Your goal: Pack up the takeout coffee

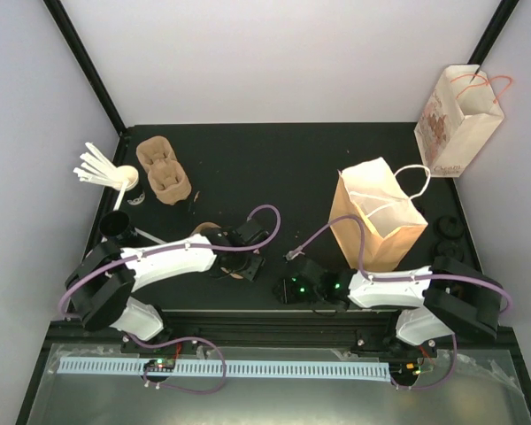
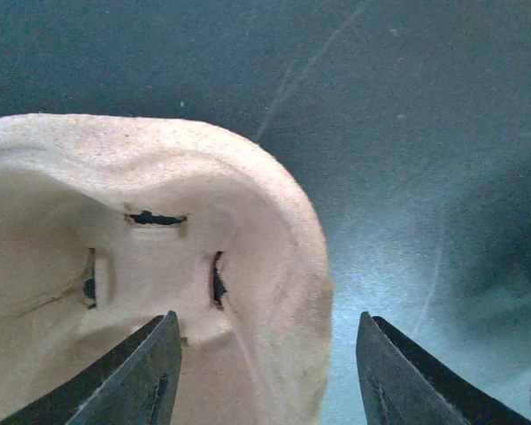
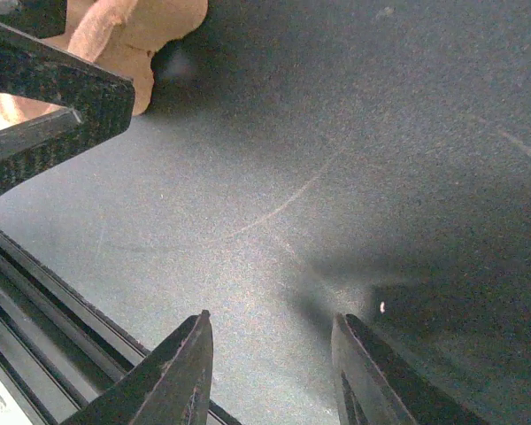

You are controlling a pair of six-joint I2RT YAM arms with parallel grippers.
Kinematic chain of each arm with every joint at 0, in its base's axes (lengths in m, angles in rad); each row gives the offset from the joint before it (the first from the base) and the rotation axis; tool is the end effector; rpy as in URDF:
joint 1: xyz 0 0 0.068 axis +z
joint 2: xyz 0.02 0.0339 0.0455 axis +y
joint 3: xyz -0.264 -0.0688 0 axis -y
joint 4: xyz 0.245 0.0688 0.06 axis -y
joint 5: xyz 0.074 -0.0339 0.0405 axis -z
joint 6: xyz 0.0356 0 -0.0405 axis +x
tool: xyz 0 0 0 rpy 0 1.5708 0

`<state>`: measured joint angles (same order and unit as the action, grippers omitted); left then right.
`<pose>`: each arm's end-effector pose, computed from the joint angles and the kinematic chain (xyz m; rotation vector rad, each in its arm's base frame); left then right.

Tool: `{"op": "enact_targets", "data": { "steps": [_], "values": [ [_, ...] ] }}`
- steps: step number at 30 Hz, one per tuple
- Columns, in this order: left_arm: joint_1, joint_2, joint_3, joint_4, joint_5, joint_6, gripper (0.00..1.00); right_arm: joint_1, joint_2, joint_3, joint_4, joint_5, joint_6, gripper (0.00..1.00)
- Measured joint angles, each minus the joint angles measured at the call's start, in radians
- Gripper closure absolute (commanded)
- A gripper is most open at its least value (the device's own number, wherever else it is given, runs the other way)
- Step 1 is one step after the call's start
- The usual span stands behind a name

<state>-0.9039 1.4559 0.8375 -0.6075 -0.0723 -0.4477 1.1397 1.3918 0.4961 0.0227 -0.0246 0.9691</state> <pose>0.1636 -0.2036 0.1796 0.6201 2.7500 -0.2276 0.1009 0.2215 0.1355 -0.2409 2.6758 0.8662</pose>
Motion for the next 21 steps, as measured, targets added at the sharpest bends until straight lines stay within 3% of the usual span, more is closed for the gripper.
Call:
{"op": "enact_targets", "data": {
  "steps": [7,21],
  "values": [
    [-0.001,0.019,0.031,-0.044,-0.019,0.026,0.74,-0.002,-0.024,-0.008,0.0,0.022,0.002,0.6],
    [-0.001,-0.045,0.085,-0.109,-0.003,0.033,0.89,-0.003,-0.044,-0.002,-0.006,0.033,-0.005,0.6]
  ]
}}
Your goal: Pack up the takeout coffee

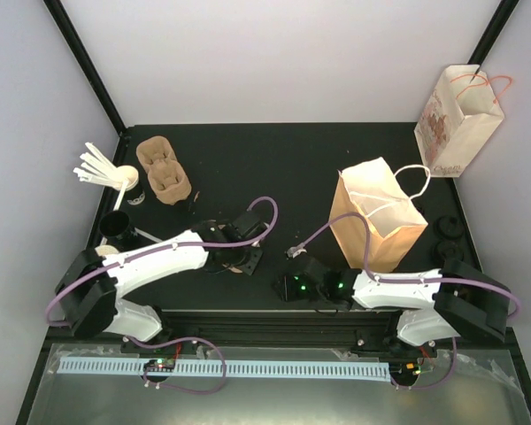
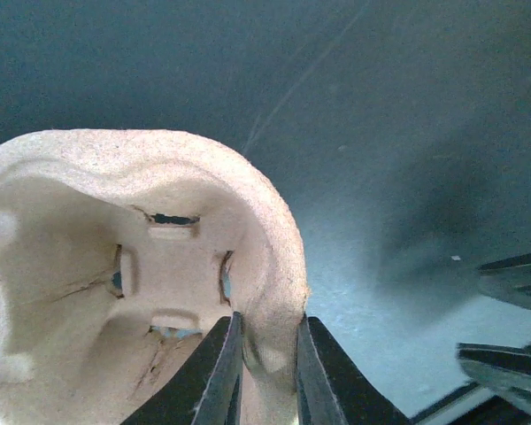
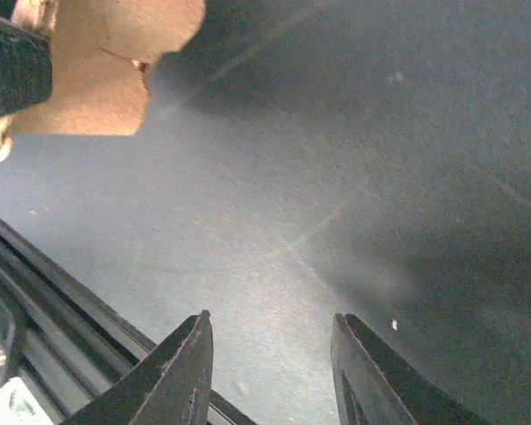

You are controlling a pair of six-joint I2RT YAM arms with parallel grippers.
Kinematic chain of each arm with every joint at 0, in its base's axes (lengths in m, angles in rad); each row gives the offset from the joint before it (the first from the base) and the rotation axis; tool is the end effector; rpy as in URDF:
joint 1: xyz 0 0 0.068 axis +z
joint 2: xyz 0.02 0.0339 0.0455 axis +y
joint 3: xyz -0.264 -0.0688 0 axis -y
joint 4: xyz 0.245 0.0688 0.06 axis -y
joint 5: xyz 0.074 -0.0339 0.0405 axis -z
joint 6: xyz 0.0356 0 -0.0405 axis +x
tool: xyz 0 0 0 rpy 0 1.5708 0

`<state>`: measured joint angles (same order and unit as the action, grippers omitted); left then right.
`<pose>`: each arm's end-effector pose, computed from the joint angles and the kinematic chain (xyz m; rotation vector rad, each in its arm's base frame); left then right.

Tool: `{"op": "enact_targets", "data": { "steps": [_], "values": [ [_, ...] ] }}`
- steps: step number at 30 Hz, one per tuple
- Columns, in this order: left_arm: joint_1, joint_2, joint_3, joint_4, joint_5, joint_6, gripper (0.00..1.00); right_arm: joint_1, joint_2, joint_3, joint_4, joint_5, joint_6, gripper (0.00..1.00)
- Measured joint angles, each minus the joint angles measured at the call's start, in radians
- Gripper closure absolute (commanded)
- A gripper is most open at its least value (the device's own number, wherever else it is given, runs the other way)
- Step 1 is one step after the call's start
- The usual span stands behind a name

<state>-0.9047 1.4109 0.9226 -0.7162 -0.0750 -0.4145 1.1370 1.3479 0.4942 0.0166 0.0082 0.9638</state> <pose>0.1638 -0.2041 0.2099 0.6599 2.7184 -0.2346 0.1017 0.2188 0.1443 -0.2238 2.6258 0.8732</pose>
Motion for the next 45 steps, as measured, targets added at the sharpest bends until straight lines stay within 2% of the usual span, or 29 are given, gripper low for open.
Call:
{"op": "enact_targets", "data": {
  "steps": [7,11,13,19,21,29,38,45],
  "values": [
    [0.013,-0.123,0.027,-0.013,0.069,-0.007,0.9,-0.001,-0.094,0.026,0.008,0.032,-0.007,0.57],
    [0.057,-0.192,0.024,0.001,0.161,-0.012,0.9,-0.001,-0.149,0.035,0.008,0.076,0.015,0.55],
    [0.094,-0.227,0.005,0.031,0.223,-0.016,0.9,-0.005,-0.179,0.035,0.006,0.104,0.039,0.47],
    [0.17,-0.286,-0.085,0.118,0.388,-0.027,0.9,-0.03,-0.253,0.032,0.037,0.148,0.089,0.45],
    [0.186,-0.298,-0.108,0.144,0.433,-0.03,0.9,-0.036,-0.265,0.032,0.05,0.15,0.092,0.4],
    [0.217,-0.332,-0.156,0.226,0.555,-0.041,0.9,-0.075,-0.244,0.052,0.074,0.116,0.117,0.41],
    [0.243,-0.338,-0.195,0.295,0.642,-0.058,0.89,-0.123,-0.224,0.049,0.179,0.026,0.176,0.44],
    [0.257,-0.338,-0.22,0.345,0.692,-0.075,0.89,-0.135,-0.208,0.037,0.21,-0.008,0.208,0.51]
  ]
}}
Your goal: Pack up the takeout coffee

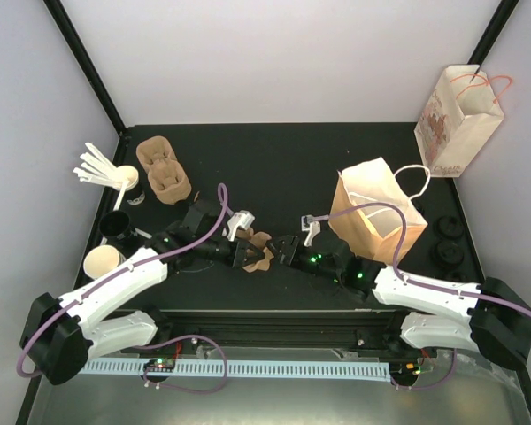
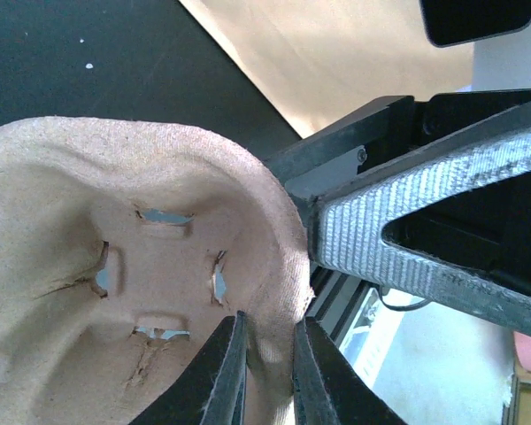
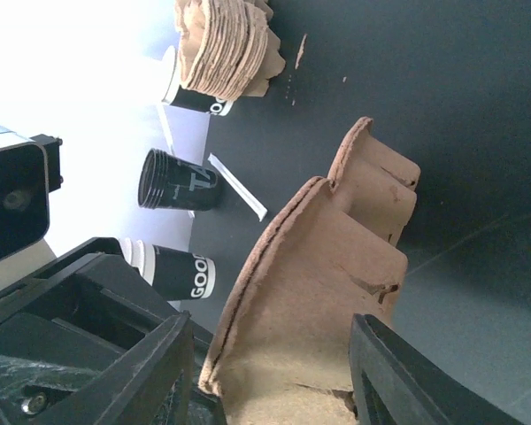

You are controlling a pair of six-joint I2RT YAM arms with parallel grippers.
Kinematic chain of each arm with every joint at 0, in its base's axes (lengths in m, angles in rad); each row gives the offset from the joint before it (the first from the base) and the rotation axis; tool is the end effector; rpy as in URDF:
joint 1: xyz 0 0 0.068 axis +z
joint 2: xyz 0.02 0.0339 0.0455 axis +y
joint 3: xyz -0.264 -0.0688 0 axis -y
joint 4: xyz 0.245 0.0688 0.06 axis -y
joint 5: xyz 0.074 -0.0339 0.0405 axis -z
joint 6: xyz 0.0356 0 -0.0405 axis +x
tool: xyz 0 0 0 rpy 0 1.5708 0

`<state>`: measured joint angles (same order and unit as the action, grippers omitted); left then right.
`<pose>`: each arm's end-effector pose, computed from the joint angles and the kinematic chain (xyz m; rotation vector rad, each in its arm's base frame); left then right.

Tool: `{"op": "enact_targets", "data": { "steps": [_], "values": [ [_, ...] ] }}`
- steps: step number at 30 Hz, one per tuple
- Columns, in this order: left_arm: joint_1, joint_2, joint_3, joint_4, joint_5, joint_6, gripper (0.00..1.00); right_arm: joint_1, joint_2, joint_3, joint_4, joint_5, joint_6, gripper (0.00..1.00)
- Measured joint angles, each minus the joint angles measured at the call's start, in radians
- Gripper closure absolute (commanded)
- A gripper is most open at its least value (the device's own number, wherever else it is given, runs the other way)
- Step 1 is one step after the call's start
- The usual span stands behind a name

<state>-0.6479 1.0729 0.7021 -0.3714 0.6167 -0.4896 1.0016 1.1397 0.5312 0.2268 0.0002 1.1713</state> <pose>0.1630 -0.1492 0.2429 0.5409 2.4383 -1.2496 0.1330 0.2078 0.2217 0.1902 2.2348 1.3420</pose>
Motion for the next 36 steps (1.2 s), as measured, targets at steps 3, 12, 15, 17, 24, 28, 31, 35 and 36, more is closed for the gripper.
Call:
{"op": "enact_targets", "data": {
  "steps": [3,12,15,17,24,28,31,35,36],
  "values": [
    [0.008,0.0,-0.011,0.019,0.019,-0.006,0.89,-0.002,0.0,-0.012,0.003,-0.004,0.011,0.53],
    [0.032,0.0,-0.052,0.089,0.078,-0.04,0.9,-0.005,0.0,-0.043,0.055,-0.016,0.018,0.5],
    [0.04,0.0,-0.069,0.113,0.1,-0.051,0.89,-0.005,0.0,-0.068,0.098,-0.027,0.021,0.49],
    [0.047,0.0,-0.084,0.135,0.118,-0.06,0.89,-0.006,0.0,-0.079,0.119,-0.034,0.021,0.49],
    [0.071,0.0,-0.118,0.198,0.167,-0.092,0.89,-0.013,0.012,-0.091,0.171,-0.055,0.018,0.44],
    [0.083,0.001,-0.14,0.235,0.194,-0.113,0.89,-0.016,0.018,-0.105,0.205,-0.067,0.014,0.43],
    [0.09,0.006,-0.158,0.267,0.216,-0.126,0.89,-0.016,0.017,-0.119,0.225,-0.075,0.011,0.43],
    [0.095,0.016,-0.166,0.291,0.239,-0.141,0.89,-0.016,0.016,-0.127,0.23,-0.079,0.005,0.44],
    [0.097,0.016,-0.169,0.294,0.243,-0.143,0.89,-0.016,0.016,-0.127,0.23,-0.079,0.003,0.45]
  ]
}}
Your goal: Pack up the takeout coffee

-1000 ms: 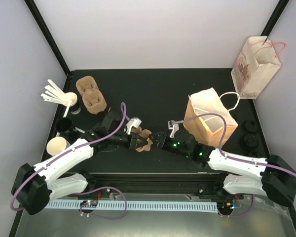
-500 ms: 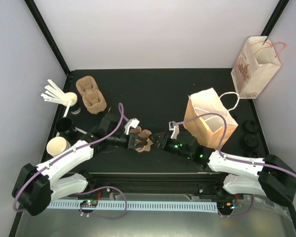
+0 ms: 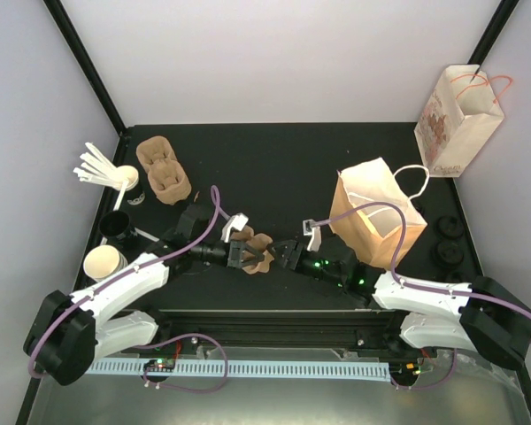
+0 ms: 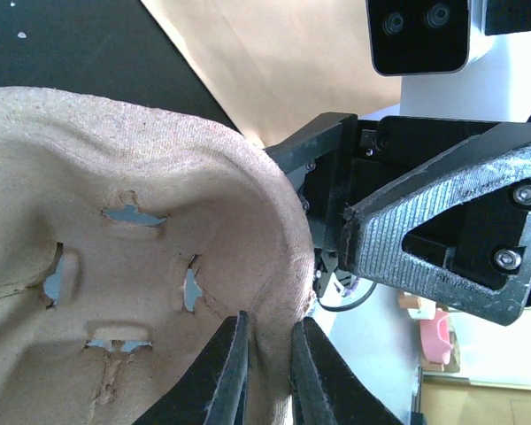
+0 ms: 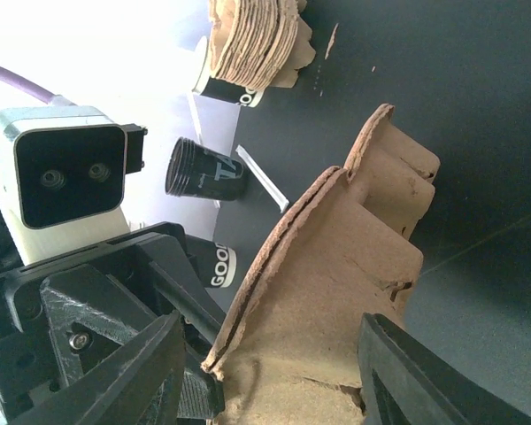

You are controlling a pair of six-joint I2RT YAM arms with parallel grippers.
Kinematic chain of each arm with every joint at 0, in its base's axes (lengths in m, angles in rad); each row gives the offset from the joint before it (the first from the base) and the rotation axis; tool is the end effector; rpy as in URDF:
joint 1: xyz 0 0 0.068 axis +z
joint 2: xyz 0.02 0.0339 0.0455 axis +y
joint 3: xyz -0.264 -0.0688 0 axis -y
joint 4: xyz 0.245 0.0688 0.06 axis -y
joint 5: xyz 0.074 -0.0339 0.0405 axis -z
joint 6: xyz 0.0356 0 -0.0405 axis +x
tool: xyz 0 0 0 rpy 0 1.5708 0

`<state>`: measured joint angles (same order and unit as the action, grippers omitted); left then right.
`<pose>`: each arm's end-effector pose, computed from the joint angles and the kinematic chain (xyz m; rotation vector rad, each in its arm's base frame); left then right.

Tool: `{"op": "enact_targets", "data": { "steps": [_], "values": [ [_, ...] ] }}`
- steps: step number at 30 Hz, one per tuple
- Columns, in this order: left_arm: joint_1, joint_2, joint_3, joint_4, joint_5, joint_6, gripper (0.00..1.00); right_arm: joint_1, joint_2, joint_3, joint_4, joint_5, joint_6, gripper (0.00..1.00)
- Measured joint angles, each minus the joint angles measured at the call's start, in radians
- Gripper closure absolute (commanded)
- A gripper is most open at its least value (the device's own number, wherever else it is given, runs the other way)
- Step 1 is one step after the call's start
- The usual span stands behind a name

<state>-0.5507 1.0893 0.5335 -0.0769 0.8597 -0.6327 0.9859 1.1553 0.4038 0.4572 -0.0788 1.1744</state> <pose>0.1699 -0.1360 0.2117 0.4494 2.3714 -1.5591 0.1292 0.2001 0.1998 0.1418 2.1784 1.4683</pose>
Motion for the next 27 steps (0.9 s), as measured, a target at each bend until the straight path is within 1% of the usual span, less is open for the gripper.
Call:
{"op": "enact_targets", "data": {
  "steps": [2,4,9,11,15,19,25,27],
  "values": [
    [0.002,0.0,-0.002,0.005,0.005,-0.005,0.89,0.0,-0.002,-0.002,-0.001,0.0,-0.002,0.48],
    [0.003,0.003,-0.002,0.008,0.009,-0.009,0.89,0.0,-0.005,-0.006,-0.002,0.001,-0.002,0.55],
    [0.008,0.004,-0.002,0.022,0.016,-0.018,0.89,0.001,-0.013,-0.024,-0.005,0.0,0.004,0.65],
    [0.008,0.004,-0.002,0.026,0.016,-0.022,0.89,0.001,-0.013,-0.024,-0.014,0.0,0.003,0.67],
    [0.011,0.004,-0.002,0.027,0.018,-0.024,0.89,0.001,-0.015,-0.024,-0.031,0.0,0.003,0.65],
    [0.013,0.004,-0.002,0.034,0.022,-0.026,0.89,0.001,-0.019,-0.024,-0.035,-0.003,-0.006,0.54],
    [0.013,0.004,-0.003,0.046,0.031,-0.026,0.89,0.001,-0.039,-0.024,-0.038,-0.011,-0.019,0.52],
    [0.013,0.004,-0.003,0.049,0.032,-0.026,0.89,0.001,-0.042,-0.024,-0.039,-0.011,-0.02,0.5]
  ]
}}
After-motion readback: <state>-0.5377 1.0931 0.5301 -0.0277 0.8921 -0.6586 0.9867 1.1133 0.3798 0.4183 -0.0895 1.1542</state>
